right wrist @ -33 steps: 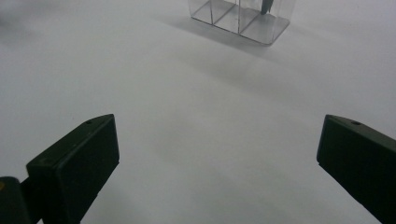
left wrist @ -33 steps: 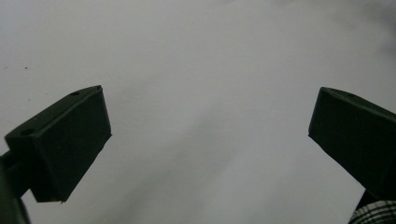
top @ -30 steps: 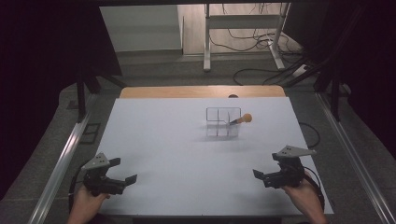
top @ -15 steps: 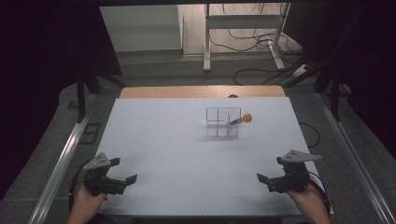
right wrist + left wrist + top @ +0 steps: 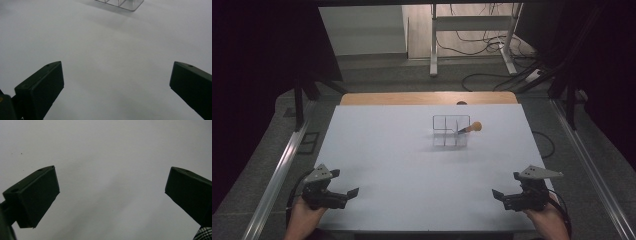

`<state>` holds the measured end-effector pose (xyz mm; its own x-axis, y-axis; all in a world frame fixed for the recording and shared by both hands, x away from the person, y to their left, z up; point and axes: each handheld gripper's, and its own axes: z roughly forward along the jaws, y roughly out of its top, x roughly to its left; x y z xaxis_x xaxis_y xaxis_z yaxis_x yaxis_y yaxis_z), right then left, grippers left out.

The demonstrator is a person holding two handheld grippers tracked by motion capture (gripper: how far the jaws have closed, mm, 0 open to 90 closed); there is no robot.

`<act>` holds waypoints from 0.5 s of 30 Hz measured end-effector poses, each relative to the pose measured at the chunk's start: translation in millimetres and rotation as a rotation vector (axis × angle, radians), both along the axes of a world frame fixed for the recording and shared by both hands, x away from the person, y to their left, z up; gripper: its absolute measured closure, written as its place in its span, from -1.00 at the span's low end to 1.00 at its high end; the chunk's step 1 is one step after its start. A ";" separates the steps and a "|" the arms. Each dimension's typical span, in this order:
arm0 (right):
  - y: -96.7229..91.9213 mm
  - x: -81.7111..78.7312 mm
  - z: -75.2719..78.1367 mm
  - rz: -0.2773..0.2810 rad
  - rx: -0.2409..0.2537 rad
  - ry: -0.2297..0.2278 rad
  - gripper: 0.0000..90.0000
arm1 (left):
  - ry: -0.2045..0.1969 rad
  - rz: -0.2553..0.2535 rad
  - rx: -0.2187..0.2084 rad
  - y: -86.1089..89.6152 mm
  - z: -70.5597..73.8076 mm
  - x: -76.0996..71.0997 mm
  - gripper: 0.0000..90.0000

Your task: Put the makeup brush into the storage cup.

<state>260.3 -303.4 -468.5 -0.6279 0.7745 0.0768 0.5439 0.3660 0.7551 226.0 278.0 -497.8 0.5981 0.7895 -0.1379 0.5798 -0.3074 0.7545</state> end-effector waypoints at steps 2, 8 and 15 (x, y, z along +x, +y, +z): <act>-1.7 -1.5 -0.3 -0.005 0.001 -0.002 -1.00 | 0.001 -0.001 0.003 -0.4 0.1 -0.1 -1.00; -6.0 -5.4 -0.6 -0.015 0.001 -0.008 -1.00 | 0.002 0.000 0.004 -0.4 0.6 -0.5 -1.00; -10.4 -9.0 -1.8 -0.028 -0.003 -0.008 -1.00 | 0.003 0.000 0.019 -1.9 0.3 -0.4 -1.00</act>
<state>251.3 -313.9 -470.3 -0.6067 0.7919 0.0696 0.5477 0.3529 0.7586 225.6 276.1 -497.5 0.5980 0.7918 -0.1247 0.5823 -0.3222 0.7464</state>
